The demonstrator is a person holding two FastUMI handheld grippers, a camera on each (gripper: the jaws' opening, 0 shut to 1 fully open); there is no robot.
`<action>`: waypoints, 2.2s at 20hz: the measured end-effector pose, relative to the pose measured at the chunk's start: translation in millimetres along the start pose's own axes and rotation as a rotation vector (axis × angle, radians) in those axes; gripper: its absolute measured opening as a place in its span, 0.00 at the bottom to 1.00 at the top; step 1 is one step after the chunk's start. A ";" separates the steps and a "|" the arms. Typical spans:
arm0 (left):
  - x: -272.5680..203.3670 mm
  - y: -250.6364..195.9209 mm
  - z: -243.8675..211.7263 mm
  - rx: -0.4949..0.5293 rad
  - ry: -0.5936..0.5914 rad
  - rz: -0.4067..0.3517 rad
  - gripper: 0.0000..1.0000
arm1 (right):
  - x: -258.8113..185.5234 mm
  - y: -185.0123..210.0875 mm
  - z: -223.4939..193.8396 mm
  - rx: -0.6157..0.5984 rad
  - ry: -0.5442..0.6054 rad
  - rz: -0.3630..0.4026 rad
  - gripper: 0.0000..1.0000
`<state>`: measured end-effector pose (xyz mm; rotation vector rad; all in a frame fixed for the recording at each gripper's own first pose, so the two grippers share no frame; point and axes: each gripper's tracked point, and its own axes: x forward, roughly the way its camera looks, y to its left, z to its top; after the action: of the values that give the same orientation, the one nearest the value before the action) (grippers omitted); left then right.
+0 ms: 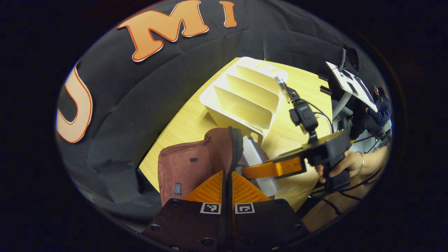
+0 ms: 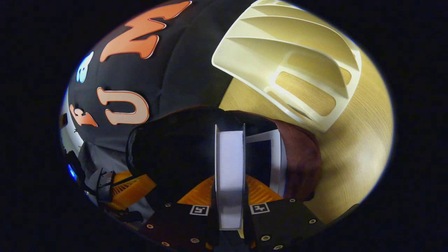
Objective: Open the schoolbag, grab two books from the bookshelf and put them into the schoolbag.
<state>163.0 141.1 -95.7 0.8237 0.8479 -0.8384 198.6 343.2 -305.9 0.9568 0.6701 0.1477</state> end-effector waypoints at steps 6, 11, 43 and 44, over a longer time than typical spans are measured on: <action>1.7 -0.4 -1.7 -0.020 0.000 -0.005 0.01 | 21.8 -1.4 -17.8 -0.044 0.050 -0.087 0.37; 5.9 -0.1 -9.6 -0.061 0.005 -0.016 0.01 | 10.5 -16.5 -15.4 -0.037 0.088 -0.168 0.84; 49.6 -76.4 18.6 -0.725 -0.172 0.176 1.00 | -217.1 -118.7 179.9 -0.556 0.170 -0.445 0.98; 44.3 -71.6 28.4 -0.755 -0.230 0.227 1.00 | -225.8 -109.2 192.2 -0.589 0.134 -0.435 0.98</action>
<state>127.2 73.9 -141.5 0.1454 0.7649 -0.3482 114.7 53.2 -212.6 0.2260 0.8790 0.0176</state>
